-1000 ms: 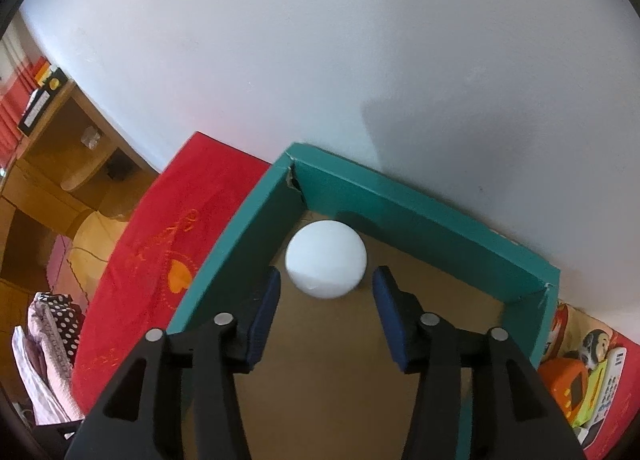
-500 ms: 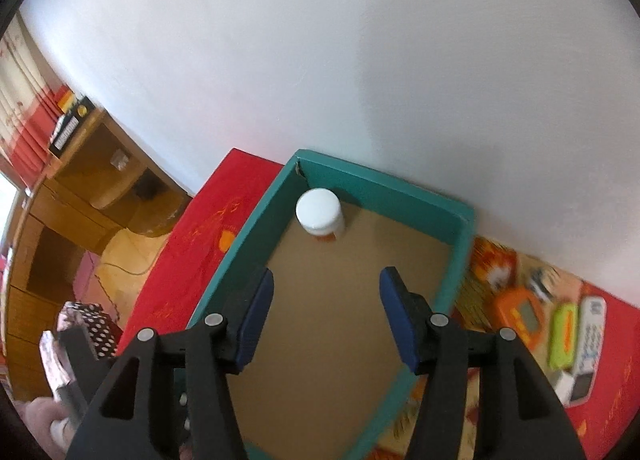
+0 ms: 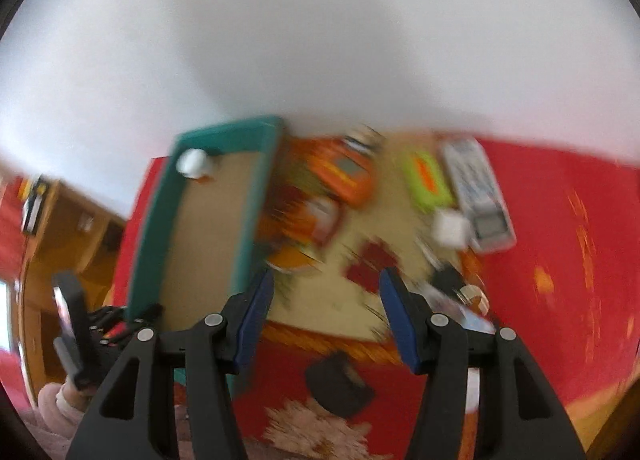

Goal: Organize objects
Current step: 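Move the right tool back toward the orange timer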

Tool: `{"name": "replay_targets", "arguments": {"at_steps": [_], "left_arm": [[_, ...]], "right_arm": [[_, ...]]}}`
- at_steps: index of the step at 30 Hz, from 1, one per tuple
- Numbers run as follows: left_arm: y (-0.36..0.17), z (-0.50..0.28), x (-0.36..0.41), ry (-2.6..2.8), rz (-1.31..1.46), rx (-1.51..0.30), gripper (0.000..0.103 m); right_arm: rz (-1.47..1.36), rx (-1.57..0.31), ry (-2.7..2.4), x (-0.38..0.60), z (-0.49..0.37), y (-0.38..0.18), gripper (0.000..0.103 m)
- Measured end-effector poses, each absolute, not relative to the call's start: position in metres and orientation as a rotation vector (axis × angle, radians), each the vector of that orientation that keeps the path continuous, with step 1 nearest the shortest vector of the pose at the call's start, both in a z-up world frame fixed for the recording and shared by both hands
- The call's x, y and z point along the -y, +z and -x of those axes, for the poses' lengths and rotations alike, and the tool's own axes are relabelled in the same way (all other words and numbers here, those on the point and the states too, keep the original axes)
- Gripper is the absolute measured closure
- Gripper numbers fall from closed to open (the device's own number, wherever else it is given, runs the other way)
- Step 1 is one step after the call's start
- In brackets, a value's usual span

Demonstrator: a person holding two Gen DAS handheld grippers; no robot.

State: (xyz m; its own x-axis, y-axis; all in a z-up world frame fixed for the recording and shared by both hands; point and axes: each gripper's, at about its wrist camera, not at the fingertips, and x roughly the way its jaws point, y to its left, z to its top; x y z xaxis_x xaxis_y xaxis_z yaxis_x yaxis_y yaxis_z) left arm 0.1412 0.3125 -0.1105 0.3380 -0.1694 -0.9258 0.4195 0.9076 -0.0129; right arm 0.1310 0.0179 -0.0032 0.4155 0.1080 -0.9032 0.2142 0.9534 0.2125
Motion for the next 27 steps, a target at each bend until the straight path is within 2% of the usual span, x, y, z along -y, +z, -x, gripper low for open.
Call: {"name": "replay_targets", "arguments": {"at_steps": [5,7,15,27], "left_arm": [[-0.11,-0.142,-0.312,-0.388,-0.247,-1.169,0.083],[-0.11,-0.142,-0.312,-0.389,-0.252,-1.168,0.083],[-0.109,-0.141,-0.311,-0.376,-0.255,-1.17,0.083],[-0.11,-0.143,-0.309,-0.359,-0.245,-1.171,0.083]], "right_arm": [[-0.365,-1.173,-0.234,0.024,-0.103,-0.038,0.044],[-0.366,-1.173,-0.267,0.031,-0.096,-0.048,0.036],[-0.441,-1.151,-0.272,0.043,-0.112,-0.06,0.036],[-0.514,-1.145,-0.166,0.021,-0.205,-0.058,0.036]]}}
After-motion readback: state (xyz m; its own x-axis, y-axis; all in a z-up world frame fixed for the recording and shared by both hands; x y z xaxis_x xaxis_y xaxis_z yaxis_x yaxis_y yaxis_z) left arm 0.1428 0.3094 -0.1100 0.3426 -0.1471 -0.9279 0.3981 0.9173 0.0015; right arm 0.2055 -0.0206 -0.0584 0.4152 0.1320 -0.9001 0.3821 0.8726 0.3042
